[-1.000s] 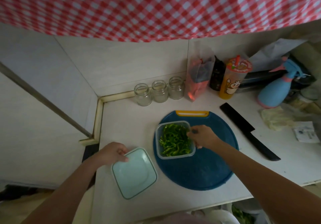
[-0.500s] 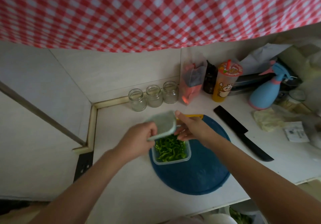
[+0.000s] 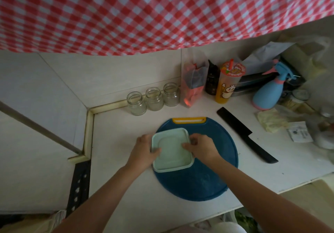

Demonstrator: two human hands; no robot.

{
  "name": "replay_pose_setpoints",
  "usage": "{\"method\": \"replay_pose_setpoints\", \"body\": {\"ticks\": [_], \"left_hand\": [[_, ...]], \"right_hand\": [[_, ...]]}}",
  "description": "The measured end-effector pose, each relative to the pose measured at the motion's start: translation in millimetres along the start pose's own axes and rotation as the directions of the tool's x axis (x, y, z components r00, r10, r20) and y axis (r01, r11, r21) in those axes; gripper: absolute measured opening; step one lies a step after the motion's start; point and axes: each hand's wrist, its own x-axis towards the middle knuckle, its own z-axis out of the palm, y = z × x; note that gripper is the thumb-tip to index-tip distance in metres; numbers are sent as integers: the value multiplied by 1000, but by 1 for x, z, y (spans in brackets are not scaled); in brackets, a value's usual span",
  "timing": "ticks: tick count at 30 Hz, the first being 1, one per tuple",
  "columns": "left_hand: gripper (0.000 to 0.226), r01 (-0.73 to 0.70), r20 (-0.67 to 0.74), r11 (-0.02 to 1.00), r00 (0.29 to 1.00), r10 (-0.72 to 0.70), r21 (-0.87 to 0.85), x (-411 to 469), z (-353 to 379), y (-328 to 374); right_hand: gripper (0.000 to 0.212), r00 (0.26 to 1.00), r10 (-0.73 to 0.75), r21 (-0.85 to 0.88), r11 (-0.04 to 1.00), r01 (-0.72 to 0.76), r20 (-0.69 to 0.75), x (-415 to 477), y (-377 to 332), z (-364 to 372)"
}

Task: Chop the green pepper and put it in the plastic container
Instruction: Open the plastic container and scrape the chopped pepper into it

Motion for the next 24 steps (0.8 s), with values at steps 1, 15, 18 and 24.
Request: {"method": "replay_pose_setpoints", "body": {"ticks": [1, 15, 18, 24], "left_hand": [[34, 67, 50, 996, 997, -64, -60, 0, -1, 0], [33, 202, 168, 971, 969, -179, -129, -3, 11, -8], [27, 181, 78, 980, 982, -174, -82, -1, 12, -2], [39, 192, 1, 981, 981, -192, -38, 2, 19, -4]], "right_hand": [[26, 999, -27, -54, 998, 24, -43, -1, 0, 1], [41, 994, -24, -217, 976, 0, -105, 2, 3, 15], [42, 997, -22, -394, 919, -11, -80, 2, -5, 14], [27, 998, 60, -627, 777, -58, -17, 2, -25, 17]]}}
